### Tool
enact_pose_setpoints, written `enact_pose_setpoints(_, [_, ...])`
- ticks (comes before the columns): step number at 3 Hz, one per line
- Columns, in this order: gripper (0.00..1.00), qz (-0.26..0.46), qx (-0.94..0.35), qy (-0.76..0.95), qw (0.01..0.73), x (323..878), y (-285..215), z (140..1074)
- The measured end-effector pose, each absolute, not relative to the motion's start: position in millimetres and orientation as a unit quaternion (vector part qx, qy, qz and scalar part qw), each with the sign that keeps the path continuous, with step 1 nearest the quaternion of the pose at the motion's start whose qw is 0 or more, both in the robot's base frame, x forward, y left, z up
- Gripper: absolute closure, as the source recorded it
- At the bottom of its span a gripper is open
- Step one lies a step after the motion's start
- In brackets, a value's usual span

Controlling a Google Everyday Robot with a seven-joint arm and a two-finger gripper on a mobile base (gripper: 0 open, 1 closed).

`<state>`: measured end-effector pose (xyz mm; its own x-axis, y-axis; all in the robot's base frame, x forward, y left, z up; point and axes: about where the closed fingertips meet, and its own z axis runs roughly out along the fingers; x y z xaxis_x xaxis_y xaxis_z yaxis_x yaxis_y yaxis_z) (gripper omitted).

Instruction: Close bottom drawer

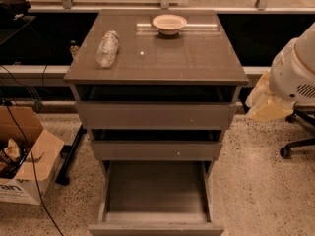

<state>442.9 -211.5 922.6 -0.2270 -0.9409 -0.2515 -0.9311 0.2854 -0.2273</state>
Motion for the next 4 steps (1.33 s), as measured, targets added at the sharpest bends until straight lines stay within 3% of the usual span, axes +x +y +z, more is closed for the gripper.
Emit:
enact_pose_setpoints(1, [0.89, 0.021, -0.588, 0.789, 0.176, 447, -215, 874])
enact_pose_setpoints(2, [1.00, 0.116, -0.557, 0.807, 0.157, 462, -218, 806])
enact_pose_setpoints(4, [1.00, 0.134, -0.548, 0.810, 0.161, 454, -203, 779])
